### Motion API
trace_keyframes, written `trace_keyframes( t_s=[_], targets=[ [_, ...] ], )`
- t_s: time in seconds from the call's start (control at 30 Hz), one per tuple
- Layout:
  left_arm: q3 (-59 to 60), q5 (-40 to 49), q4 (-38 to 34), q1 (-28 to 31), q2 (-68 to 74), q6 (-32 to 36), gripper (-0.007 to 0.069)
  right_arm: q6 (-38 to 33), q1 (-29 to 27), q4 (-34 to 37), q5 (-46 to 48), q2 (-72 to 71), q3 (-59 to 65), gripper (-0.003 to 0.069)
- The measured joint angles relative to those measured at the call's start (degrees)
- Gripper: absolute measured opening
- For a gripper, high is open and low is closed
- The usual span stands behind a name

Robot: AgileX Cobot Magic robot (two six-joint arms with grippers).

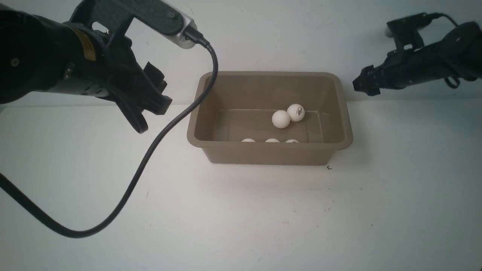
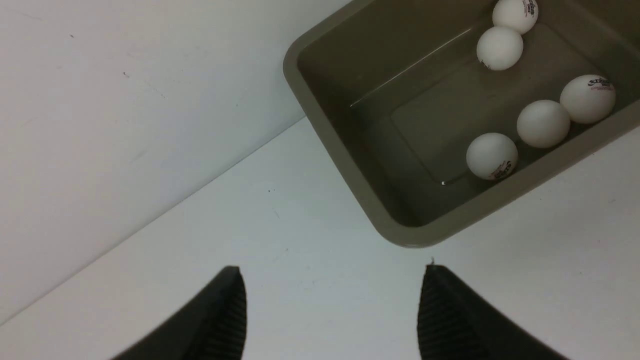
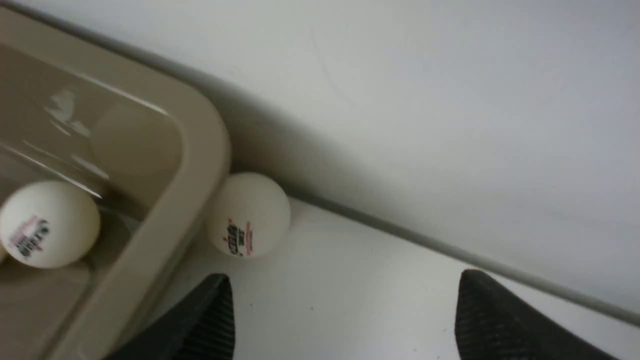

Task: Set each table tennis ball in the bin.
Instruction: Use the right arm to clamp the table tennis ball closest to it

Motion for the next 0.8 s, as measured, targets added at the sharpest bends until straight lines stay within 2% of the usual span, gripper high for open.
trace_keyframes(
  t_s=[0.3, 0.63, 0.8],
  targets=[
    [0.0, 0.6, 0.0, 0.0, 0.0, -0.1, 0.0415, -0.4, 0.2, 5.3, 1.7, 1.7, 0.0, 0.0536],
    [0.0, 0.6, 0.0, 0.0, 0.0, -0.1, 0.0415, -3.7, 4.6, 7.5, -0.9, 1.8, 0.0, 0.0536],
    [0.0, 0.6, -0.1, 0.0, 0.0, -0.1, 0.0415, 1.0, 2.5, 7.9, -2.8, 2.6, 0.0, 0.0536]
  ],
)
